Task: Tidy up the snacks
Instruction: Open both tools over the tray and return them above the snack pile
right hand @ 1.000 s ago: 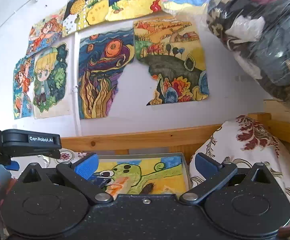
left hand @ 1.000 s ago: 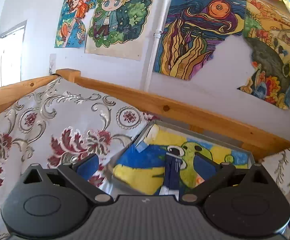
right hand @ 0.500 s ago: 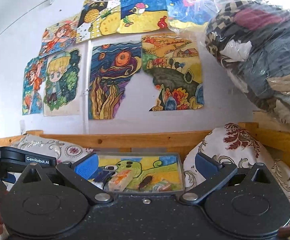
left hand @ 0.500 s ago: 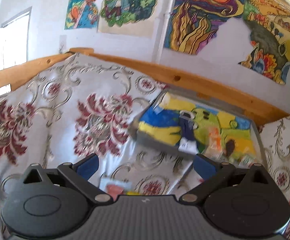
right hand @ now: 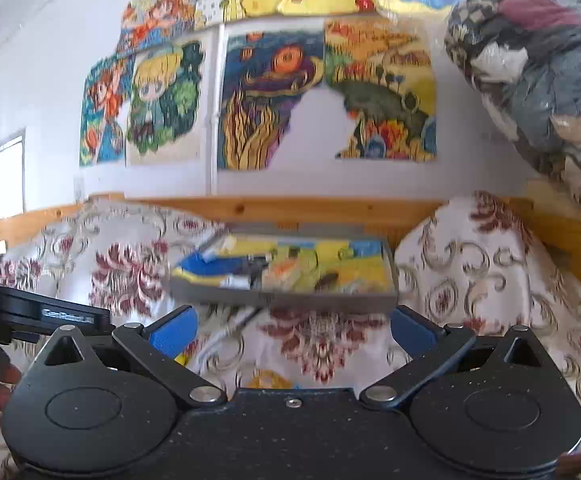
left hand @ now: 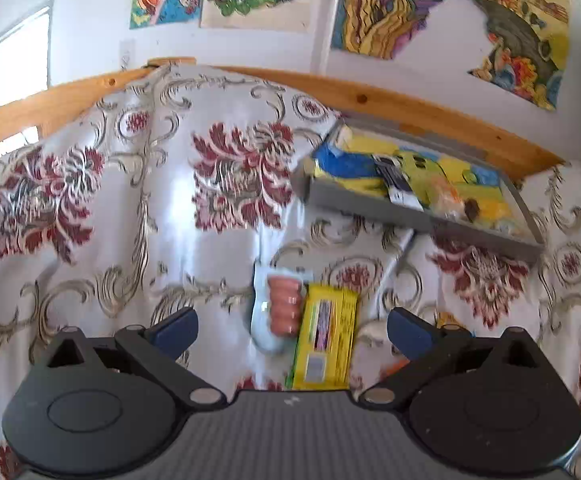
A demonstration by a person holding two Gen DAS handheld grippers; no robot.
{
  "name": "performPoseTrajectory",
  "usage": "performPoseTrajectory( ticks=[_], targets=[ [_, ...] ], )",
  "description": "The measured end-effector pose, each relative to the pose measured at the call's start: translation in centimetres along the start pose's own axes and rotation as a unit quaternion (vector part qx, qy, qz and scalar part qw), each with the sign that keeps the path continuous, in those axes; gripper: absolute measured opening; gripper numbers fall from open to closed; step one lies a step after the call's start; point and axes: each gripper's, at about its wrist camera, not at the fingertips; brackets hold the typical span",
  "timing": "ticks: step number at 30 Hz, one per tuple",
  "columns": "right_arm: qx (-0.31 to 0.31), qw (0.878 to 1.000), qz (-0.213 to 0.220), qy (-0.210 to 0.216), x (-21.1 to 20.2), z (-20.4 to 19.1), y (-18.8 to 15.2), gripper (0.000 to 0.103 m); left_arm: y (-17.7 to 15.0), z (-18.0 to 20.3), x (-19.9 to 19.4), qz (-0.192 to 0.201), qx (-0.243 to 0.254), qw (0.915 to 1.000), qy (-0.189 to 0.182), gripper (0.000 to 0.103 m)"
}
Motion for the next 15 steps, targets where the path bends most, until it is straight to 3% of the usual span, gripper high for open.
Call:
performPoseTrajectory(
  ticks=[9, 15],
  targets=[
    [0.023, 0.995, -0.093, -0.011, 0.4, -0.4, -2.2, 0.102, -2.8, -1.7, -1.1, -0.010, 0.040, 0.9985, -0.036, 0.103],
    [0.024, 0.989, -0.144, -0.017, 1.6, -0.5, -3.2, 0.102, -4.7, -1.2, -1.0, -0.038, 0.083, 0.9942, -0.058, 0.102]
  ],
)
Point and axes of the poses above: each gripper's, at about its wrist camera, not at the fingertips, and x roughly the way its jaws point, z to its right, y to its top, and after that the axes turned 10 degrees about -x, right-handed
